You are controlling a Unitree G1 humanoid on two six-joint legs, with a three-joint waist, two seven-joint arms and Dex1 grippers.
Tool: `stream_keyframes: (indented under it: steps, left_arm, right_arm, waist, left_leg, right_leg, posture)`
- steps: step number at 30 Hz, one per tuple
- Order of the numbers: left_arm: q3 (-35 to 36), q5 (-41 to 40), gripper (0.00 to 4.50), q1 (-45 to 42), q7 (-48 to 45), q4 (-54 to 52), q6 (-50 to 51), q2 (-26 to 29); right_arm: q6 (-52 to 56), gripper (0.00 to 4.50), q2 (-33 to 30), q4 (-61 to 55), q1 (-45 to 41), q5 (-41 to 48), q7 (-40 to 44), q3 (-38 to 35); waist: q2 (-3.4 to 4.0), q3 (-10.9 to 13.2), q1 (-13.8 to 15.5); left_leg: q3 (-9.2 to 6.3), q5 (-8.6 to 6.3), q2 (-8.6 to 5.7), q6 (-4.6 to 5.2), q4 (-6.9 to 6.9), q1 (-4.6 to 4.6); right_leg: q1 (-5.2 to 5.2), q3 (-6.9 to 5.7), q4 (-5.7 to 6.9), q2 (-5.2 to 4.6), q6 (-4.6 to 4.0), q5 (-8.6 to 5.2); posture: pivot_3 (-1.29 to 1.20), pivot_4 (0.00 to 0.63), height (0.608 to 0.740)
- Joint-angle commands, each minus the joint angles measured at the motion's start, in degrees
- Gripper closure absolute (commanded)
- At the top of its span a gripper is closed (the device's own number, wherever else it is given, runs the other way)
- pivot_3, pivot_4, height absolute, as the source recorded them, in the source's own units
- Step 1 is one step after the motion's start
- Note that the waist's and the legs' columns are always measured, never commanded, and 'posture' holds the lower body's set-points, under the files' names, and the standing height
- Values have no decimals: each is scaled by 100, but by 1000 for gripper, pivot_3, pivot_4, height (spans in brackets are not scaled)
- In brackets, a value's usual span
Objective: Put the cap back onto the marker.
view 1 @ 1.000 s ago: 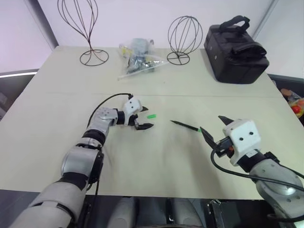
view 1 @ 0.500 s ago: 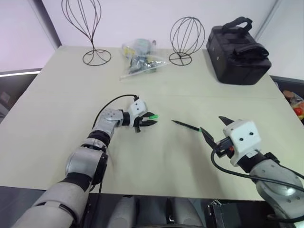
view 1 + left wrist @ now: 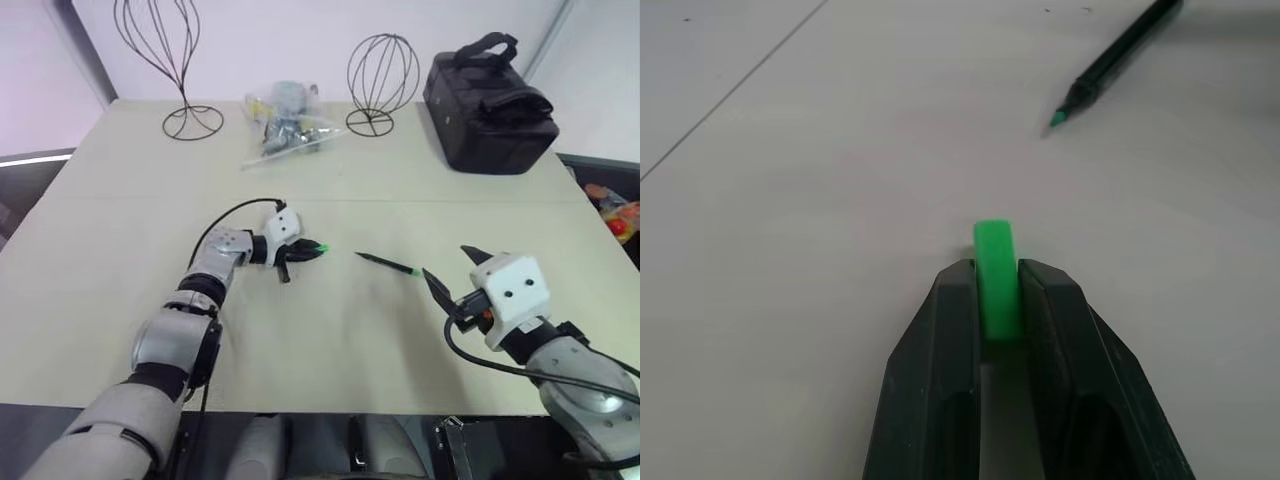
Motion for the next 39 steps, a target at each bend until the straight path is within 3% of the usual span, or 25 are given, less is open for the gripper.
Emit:
stream_keyframes:
  steps: [1,8,13,22,25,30,39]
  left_arm:
    - [130,-231,3786,-267,-438,-260,-344,196]
    - [309,-744,3786,-313,-1180,-826,-590,260]
    - [283,-874,3786,-159,-1220,-1117,-395,280]
    - [265,-821,3786,427,-825,-1201,-93,475]
    - [269,-835,3008,585,-789,-1244,-44,574]
    - [243,-835,542,760,-661,-1257,-26,555]
    - [30,-564,542,805,-86,-1000,-182,129]
  right_arm:
    - [-145,1211,148,-162,169,106,205,-207]
    - [-608,1211,308,652,308,622,1123,-687]
    - [-902,1211,51,1395,44,642,1708,-790]
    - [-978,1211,125,1446,-199,484,1700,-454]
    - [-960,1211,216,1361,-180,449,1604,-373]
    - [-932,1211,324,1226,-124,390,1459,-238]
    - [-888,1211,493,1070,-137,318,1188,-183]
  waist:
    - [-1,0,11]
    - [-3,2,26]
    - [-2,3,2]
    - [-1,3,17]
    - [-1,3,24]
    - [-1,3,30]
    - [-1,3,31]
  left_leg:
    - [0,0,0,0,-1,-3]
    - [1,0,-1,1,1,-6]
    - [2,-1,0,1,0,-3]
    - [1,-1,3,2,-2,-4]
    - [0,-1,3,2,-2,-4]
    - [0,-1,4,2,-2,-5]
    - [0,-1,3,2,-2,-5]
  right_leg:
    - [-4,0,0,0,0,0]
    - [2,0,-6,-11,2,1]
    - [1,2,-5,-5,1,1]
    - [-3,3,-4,-4,1,0]
    - [-2,3,-5,-5,1,0]
    - [-2,3,-5,-10,1,0]
    - [-2,3,-5,-9,1,0]
  posture:
    - [0,150,740]
    - [0,150,740]
    - [0,150,740]
    - [0,150,740]
    - [0,150,740]
    - [0,150,740]
    - [0,150,740]
